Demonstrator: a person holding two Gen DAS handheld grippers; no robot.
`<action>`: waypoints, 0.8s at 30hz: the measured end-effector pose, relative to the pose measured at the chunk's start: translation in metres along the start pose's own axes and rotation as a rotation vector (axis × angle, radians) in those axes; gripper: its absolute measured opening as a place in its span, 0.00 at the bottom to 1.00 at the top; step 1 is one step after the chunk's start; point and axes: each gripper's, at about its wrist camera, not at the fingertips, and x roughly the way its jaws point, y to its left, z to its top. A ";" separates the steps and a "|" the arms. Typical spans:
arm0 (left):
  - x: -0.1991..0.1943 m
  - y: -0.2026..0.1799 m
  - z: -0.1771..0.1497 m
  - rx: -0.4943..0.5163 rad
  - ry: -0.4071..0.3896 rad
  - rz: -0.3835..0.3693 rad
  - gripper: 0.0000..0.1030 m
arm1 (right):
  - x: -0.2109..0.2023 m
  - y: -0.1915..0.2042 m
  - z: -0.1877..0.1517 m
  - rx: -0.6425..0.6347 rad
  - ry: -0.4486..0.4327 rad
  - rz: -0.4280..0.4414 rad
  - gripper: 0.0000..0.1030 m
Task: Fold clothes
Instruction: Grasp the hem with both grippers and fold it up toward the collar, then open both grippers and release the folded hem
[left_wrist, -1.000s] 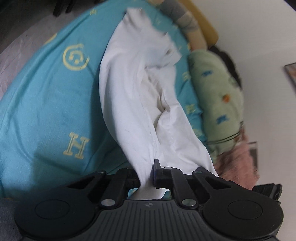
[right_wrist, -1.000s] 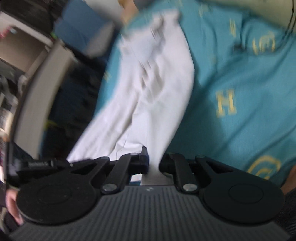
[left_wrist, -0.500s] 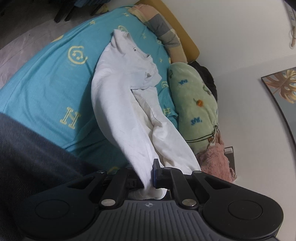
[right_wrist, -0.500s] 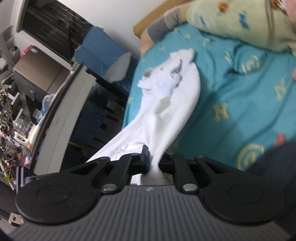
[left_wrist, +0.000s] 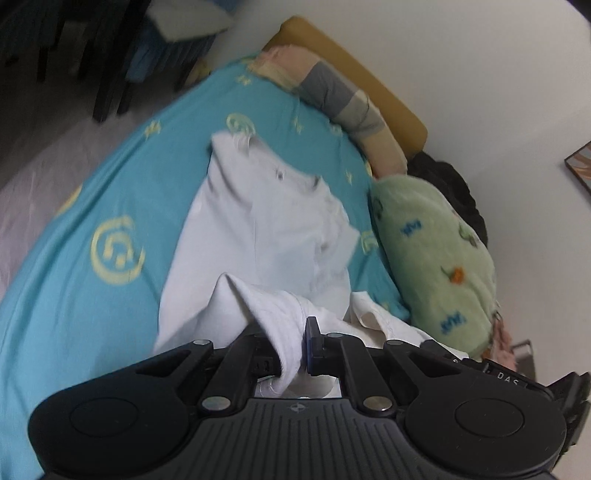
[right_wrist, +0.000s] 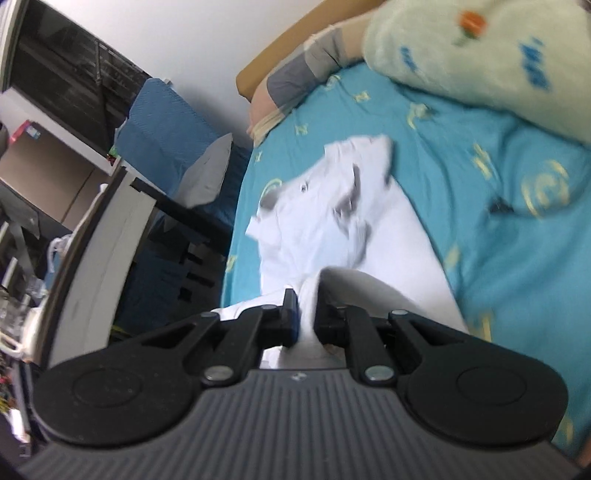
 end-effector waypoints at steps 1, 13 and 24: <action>0.012 0.000 0.007 0.017 -0.023 0.010 0.08 | 0.014 -0.001 0.009 -0.017 -0.004 -0.003 0.11; 0.144 0.027 0.028 0.213 -0.096 0.163 0.09 | 0.148 -0.046 0.035 -0.243 -0.022 -0.044 0.12; 0.145 0.019 0.014 0.291 -0.095 0.168 0.50 | 0.156 -0.036 0.030 -0.326 -0.021 -0.076 0.47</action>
